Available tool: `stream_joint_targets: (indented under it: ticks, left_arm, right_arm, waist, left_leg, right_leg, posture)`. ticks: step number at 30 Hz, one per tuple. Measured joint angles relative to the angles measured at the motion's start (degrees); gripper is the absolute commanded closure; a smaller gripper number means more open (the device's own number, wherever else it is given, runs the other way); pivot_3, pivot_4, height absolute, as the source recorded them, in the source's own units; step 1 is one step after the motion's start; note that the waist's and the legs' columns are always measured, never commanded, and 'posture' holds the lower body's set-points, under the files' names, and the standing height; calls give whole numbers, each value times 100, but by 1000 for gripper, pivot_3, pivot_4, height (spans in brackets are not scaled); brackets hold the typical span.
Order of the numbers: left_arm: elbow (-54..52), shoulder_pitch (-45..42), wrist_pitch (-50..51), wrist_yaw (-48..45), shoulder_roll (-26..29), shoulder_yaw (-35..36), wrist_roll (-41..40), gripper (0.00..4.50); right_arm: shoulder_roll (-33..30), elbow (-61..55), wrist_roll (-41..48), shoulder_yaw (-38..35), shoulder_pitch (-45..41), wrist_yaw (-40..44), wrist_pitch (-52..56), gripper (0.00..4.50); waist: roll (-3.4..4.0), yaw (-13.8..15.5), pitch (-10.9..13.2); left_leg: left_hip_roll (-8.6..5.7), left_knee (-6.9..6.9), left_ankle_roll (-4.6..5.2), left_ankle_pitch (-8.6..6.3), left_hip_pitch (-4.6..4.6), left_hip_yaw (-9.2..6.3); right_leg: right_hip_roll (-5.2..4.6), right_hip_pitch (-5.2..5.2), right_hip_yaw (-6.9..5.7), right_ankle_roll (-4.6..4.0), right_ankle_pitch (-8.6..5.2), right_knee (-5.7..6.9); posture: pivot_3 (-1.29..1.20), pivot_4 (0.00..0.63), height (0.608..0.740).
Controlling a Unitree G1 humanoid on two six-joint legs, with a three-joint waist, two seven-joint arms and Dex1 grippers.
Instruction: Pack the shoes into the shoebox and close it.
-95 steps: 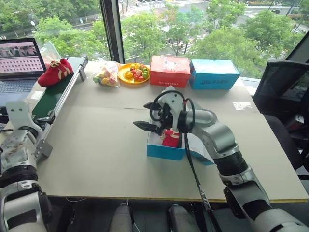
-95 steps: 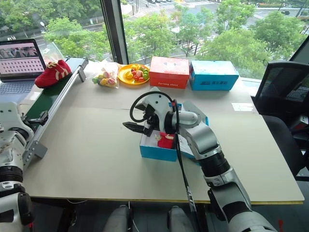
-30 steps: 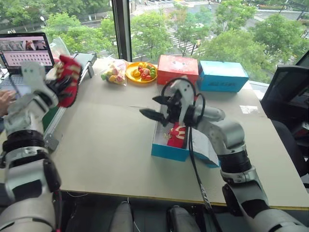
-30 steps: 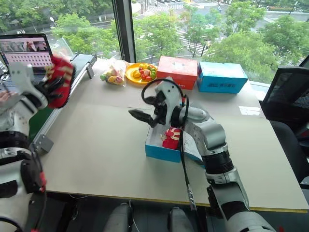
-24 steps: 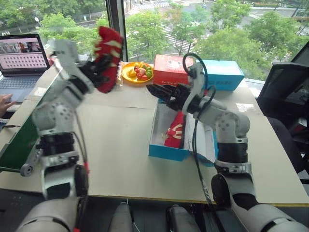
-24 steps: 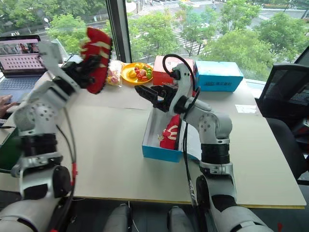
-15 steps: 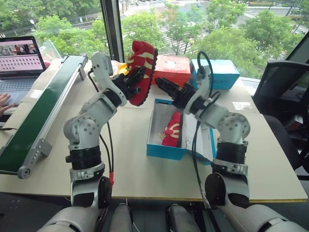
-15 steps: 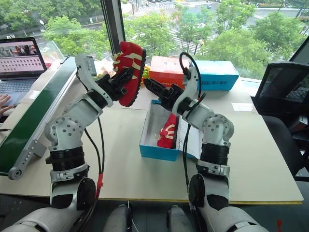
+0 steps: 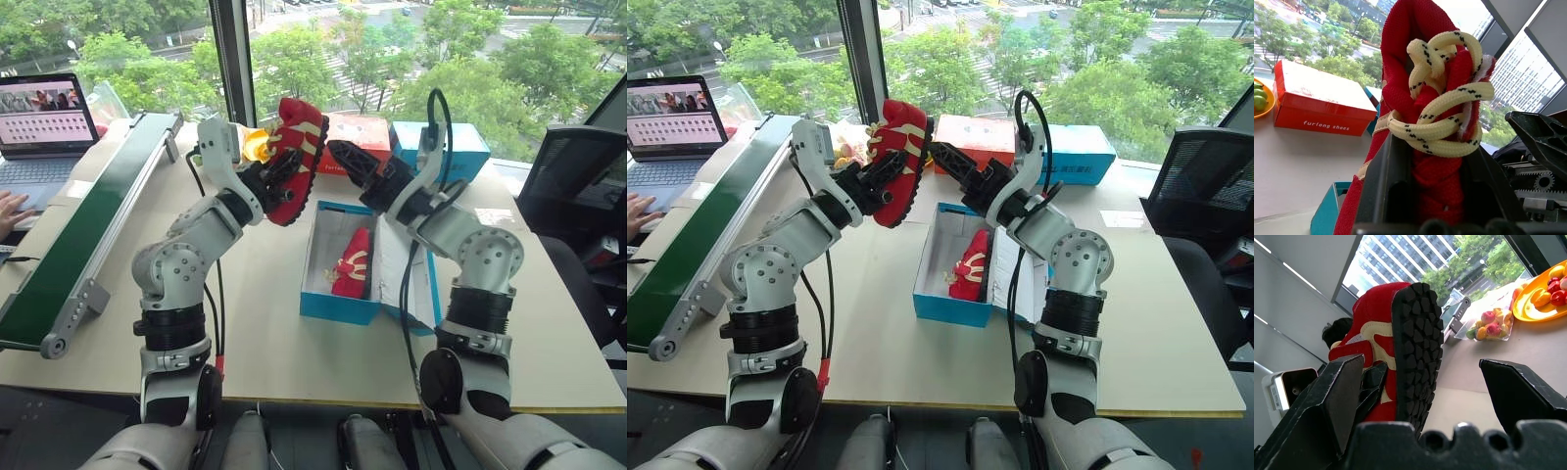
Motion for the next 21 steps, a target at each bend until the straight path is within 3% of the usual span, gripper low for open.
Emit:
stream_joint_targets:
  ticks: [2,7,11,14,16,17,18,21]
  left_arm:
    - [-27,0,1,60,-45,-21,0,3669]
    - [-56,60,30,208,-57,-16,0,3704]
    - [-175,127,132,286,-25,29,-10,3704]
    - [-268,149,188,341,-20,87,-17,3704]
    - [-286,149,214,363,-15,100,-17,3704]
    - [-286,149,221,377,-15,102,-17,2944]
    - [-289,150,222,381,-14,119,-17,2727]
    - [-407,170,257,376,-71,149,-164,1510]
  right_arm:
    - [-45,47,-74,82,-13,54,-89,0]
    - [-43,175,-124,168,-47,103,-261,1298]
    - [-21,338,-96,139,-73,80,-365,2727]
    - [15,445,-4,137,-168,73,-368,3522]
    - [25,492,39,137,-206,72,-368,3803]
    - [25,509,41,139,-212,72,-369,3932]
    - [17,542,36,125,-212,52,-402,3984]
    - [-2,620,32,-21,-220,-39,-578,4105]
  waist:
    - [1,-7,0]
    - [3,-11,1]
    - [4,-1,1]
    - [5,-1,2]
    - [5,0,2]
    - [5,2,2]
    - [5,5,2]
    - [5,21,2]
  left_leg:
    - [0,-1,0,0,4,0]
    - [0,-1,0,0,4,-1]
    - [0,-1,0,0,2,-1]
    - [0,-1,0,0,2,-2]
    - [0,-1,0,0,2,-2]
    - [0,-1,0,0,2,-2]
    - [0,-1,0,0,1,-2]
    - [0,-1,0,0,-2,-3]
  right_leg:
    - [0,2,0,0,0,0]
    - [0,2,0,0,0,-1]
    - [0,2,0,0,0,-2]
    - [0,2,-1,0,0,-2]
    - [0,3,-1,0,0,-3]
    - [0,4,-1,0,0,-4]
    - [0,4,-2,0,0,-5]
    - [0,4,-3,0,0,-10]
  posture:
    - [0,150,740]
    - [0,150,740]
    - [0,150,740]
    - [0,150,740]
    - [0,150,740]
    - [0,150,740]
    - [0,150,740]
    - [0,150,740]
